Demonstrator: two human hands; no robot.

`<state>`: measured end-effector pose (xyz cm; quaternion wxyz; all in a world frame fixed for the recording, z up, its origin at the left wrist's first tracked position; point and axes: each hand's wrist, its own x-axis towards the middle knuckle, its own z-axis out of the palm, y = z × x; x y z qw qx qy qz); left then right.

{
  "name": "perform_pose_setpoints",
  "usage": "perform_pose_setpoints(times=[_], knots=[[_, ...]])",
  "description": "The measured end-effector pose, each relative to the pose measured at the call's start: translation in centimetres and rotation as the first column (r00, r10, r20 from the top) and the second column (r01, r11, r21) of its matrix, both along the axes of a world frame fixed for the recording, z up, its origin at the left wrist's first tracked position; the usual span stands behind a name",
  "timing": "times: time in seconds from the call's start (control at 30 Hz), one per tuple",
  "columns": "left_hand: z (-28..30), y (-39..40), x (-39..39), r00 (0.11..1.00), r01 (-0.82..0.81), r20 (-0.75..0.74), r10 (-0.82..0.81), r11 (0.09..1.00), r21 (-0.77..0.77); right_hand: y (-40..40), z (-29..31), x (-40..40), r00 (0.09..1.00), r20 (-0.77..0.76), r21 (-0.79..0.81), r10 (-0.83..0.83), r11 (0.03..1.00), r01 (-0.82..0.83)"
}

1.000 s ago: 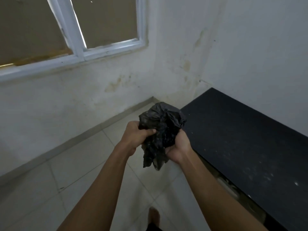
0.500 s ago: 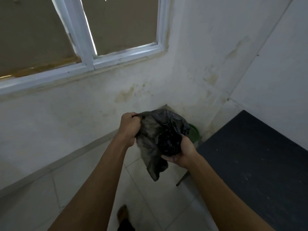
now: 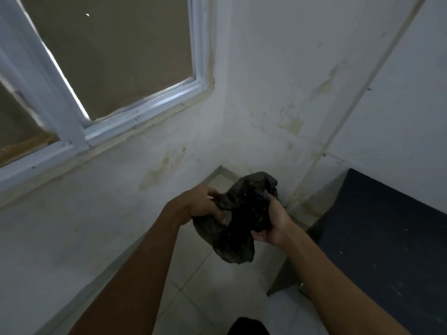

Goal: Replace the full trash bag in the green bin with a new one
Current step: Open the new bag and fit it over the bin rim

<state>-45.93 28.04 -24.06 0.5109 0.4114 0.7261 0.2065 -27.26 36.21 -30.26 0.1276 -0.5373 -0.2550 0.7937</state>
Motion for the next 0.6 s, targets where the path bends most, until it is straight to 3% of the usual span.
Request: perform_pose_setpoints(times=[0.1,0.3,0.4,0.5,0.6], knots=[[-0.9,3.1,-1.6,1.000,-0.005,-0.024,0.006,0.999,0.033,2.3,-0.1,-2.0,0.999,-0.041,-0.034,0.036,0.999,-0.037],[-3.1,12.1,-5.6,0.985,-0.171,0.018,0.171,0.985,0.029,10.3,-1.4,-4.8,0.984,-0.169,-0.073,0.054,0.995,-0.068],[-4.0,17.8,-7.4,0.970,-0.228,0.089,0.225,0.973,0.026,15.0,-1.7,-6.0,0.960,-0.256,0.013,0.112,0.994,-0.113],[-4.4,23.0,-8.5,0.954,-0.241,0.174,0.243,0.970,-0.033,18.7,-1.1,-8.3,0.977,-0.016,0.215,0.211,0.955,-0.203],[-5.4,28.1,-9.8,0.944,-0.282,0.159,0.290,0.957,-0.072,23.1,-2.4,-9.5,0.927,0.360,0.384,0.106,0.889,-0.250]])
